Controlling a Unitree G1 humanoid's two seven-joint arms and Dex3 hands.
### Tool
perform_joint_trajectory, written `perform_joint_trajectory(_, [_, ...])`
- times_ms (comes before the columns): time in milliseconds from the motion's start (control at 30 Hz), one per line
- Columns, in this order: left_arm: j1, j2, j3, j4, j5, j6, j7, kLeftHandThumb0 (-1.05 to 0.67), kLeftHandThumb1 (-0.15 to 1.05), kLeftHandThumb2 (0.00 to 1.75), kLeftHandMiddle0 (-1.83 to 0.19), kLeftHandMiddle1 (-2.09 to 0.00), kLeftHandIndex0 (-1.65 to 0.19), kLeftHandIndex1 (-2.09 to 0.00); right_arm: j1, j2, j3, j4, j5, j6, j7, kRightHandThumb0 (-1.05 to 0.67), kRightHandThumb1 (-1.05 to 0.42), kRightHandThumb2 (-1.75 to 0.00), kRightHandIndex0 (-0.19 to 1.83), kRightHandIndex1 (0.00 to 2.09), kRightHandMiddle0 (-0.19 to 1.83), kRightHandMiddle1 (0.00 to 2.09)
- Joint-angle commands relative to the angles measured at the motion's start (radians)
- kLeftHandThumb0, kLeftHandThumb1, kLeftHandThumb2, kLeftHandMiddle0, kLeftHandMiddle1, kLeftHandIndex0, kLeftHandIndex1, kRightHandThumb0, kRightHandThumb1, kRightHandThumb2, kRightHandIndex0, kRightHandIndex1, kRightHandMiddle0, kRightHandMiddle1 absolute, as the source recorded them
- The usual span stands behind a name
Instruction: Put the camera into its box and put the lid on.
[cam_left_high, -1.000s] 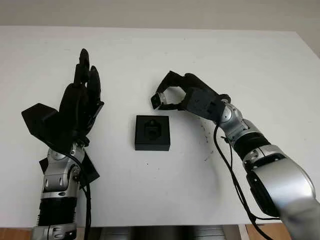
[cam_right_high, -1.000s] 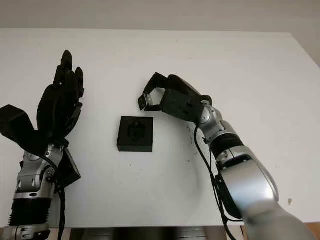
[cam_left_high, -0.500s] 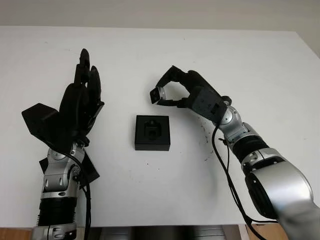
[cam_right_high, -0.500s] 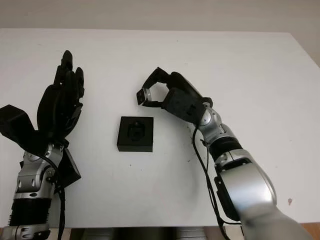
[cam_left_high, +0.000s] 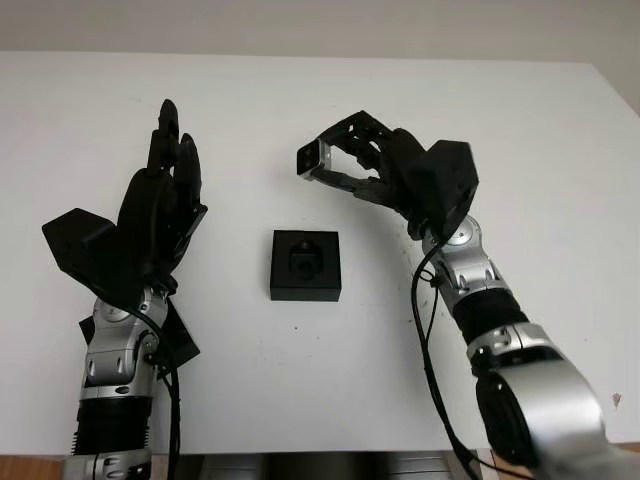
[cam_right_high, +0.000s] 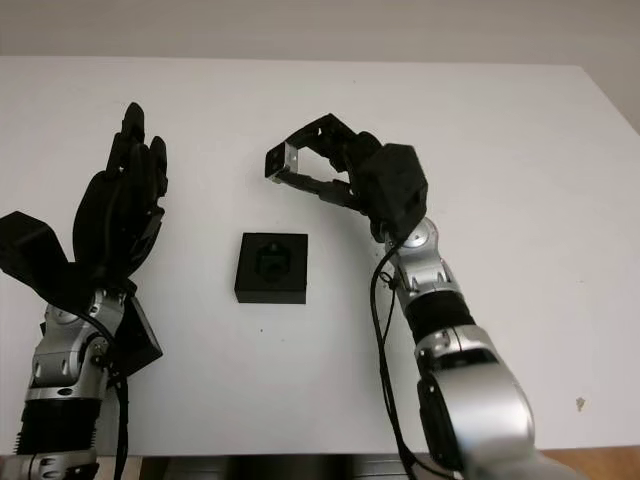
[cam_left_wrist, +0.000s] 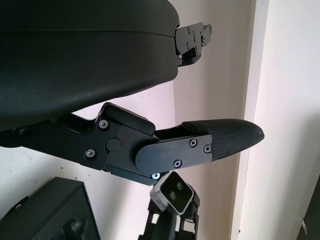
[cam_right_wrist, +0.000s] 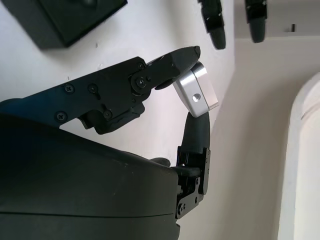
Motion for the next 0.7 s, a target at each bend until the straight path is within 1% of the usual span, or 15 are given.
perform_joint_trajectory(0, [0.009,0.008,0.002,-0.018,-0.002,-0.009,-0.007,-0.81,1.05,0.6,0.19,0.0,0.19,0.0,0.059,0.013,-0.007,-0.116,0.024,0.048,0.005,-0.37,-1.04,-0.06,0.11,0.22,0.25,1.67])
perform_joint_trajectory(133, [0.007,0.008,0.004,-0.014,-0.001,-0.013,-0.008,-0.81,1.05,0.59,0.19,0.0,0.19,0.0,0.154,0.026,0.001,-0.267,0.04,0.114,0.009,-0.39,-1.04,-0.06,0.14,0.21,0.24,1.67])
perform_joint_trajectory(267, [0.01,0.008,0.002,-0.02,0.004,-0.009,-0.004,-0.81,1.05,0.6,0.19,0.0,0.19,0.0,0.228,0.04,0.002,-0.367,0.056,0.164,0.015,-0.41,-1.03,-0.05,0.13,0.19,0.24,1.7])
perform_joint_trajectory(367, [0.011,0.005,0.002,-0.02,0.0,-0.01,-0.004,-0.81,1.05,0.6,0.19,0.0,0.19,0.0,0.29,0.038,0.014,-0.435,0.045,0.179,0.018,-0.42,-1.03,-0.05,0.13,0.17,0.23,1.69])
perform_joint_trajectory(667, [0.011,0.006,0.002,-0.018,-0.001,-0.01,-0.006,-0.81,1.05,0.6,0.19,0.0,0.19,0.0,0.399,0.019,0.061,-0.526,-0.014,0.163,0.026,-0.43,-1.03,-0.05,0.16,0.16,0.24,1.67])
